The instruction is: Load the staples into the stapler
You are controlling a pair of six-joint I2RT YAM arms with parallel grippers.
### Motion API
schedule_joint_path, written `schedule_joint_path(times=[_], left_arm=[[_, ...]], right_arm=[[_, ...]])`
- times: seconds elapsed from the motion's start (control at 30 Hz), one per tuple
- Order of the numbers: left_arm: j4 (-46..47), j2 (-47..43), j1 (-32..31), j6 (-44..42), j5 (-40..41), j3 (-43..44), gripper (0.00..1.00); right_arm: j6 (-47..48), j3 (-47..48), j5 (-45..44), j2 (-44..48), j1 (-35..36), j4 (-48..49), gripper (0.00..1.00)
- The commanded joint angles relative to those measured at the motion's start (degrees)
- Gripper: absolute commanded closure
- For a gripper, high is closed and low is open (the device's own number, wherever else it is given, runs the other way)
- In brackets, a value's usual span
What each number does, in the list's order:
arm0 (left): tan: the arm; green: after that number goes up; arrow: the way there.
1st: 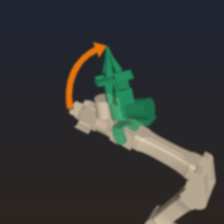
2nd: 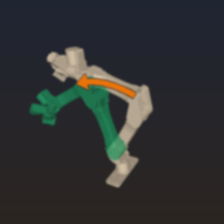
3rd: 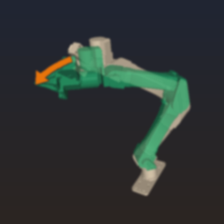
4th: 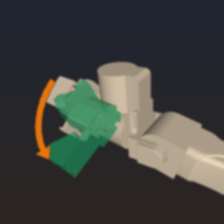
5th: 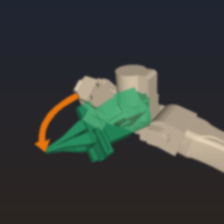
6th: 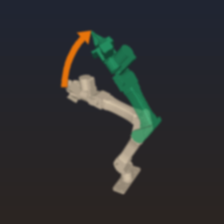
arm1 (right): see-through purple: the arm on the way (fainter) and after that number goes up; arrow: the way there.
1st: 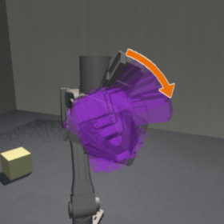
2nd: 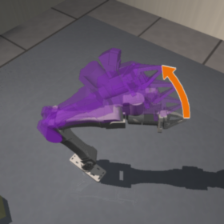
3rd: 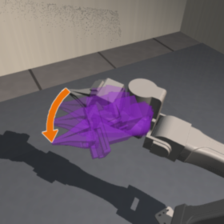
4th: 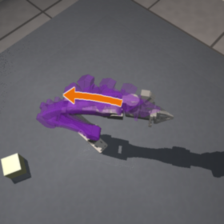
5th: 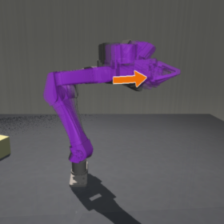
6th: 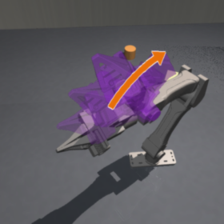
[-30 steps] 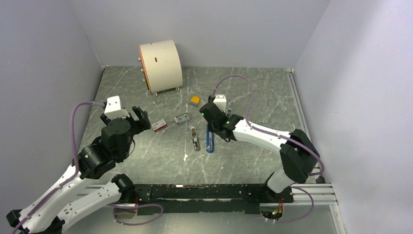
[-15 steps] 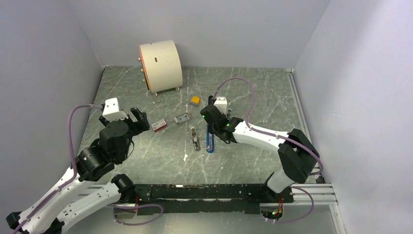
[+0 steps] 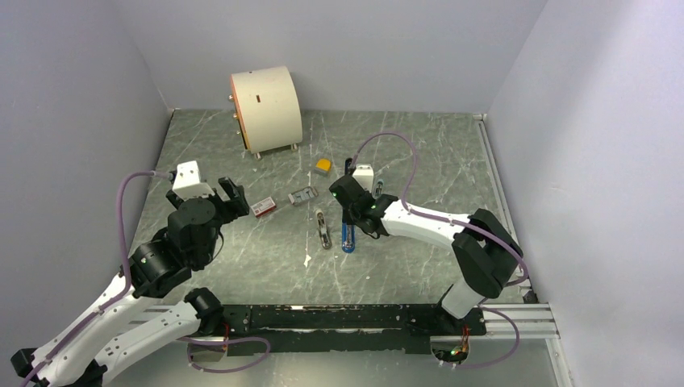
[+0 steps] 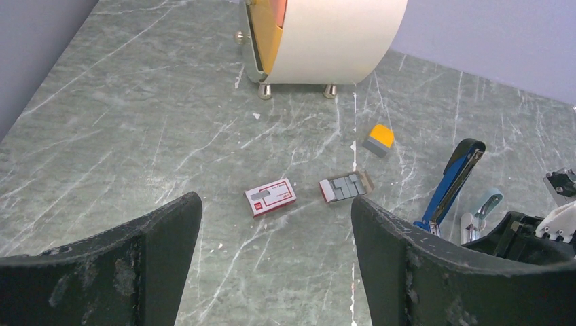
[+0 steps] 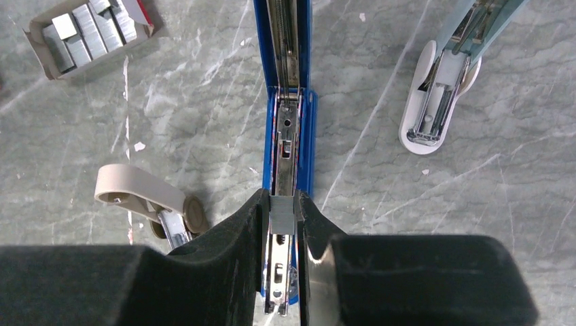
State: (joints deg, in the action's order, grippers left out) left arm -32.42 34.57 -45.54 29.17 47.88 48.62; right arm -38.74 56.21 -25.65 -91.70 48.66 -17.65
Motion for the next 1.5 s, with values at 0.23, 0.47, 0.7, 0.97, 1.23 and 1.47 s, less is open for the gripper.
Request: schedule_joint_path(times=[0.23, 0.47, 0.7, 0.97, 1.23, 1.47], left_arm=[[1.40, -0.07, 0.28, -0.08, 0.84, -0.11, 0.15], [1.42, 0.43, 0.28, -0.21, 0.68, -0.02, 0.15], [1.39, 0.30, 0.28, -0.20, 0.94, -0.10, 0.15], [1.22, 0.27, 0.28, -0.08, 0.90, -0.02, 0.15], [1.26, 0.33, 0.28, -0.21, 0.90, -0.02, 0.15], [1.14, 0.58, 0.28, -0.17, 0.90, 0.00, 0.15]], right_arm=[[-0.86, 0.35, 1.31, -1.72, -0.33, 0.37, 0.77], [-0.73, 1.01, 0.73, -1.97, -0.33, -0.33, 0.77], [-0.72, 0.97, 1.74, -2.36, -0.33, 0.00, 0.77], [-0.50, 1.01, 1.60, -2.49, -0.33, -0.12, 0.77], [-0.48, 0.93, 1.70, -2.65, -0.38, -0.18, 0.77], [-0.47, 0.92, 1.98, -3.11, -0.33, -0.11, 0.77]])
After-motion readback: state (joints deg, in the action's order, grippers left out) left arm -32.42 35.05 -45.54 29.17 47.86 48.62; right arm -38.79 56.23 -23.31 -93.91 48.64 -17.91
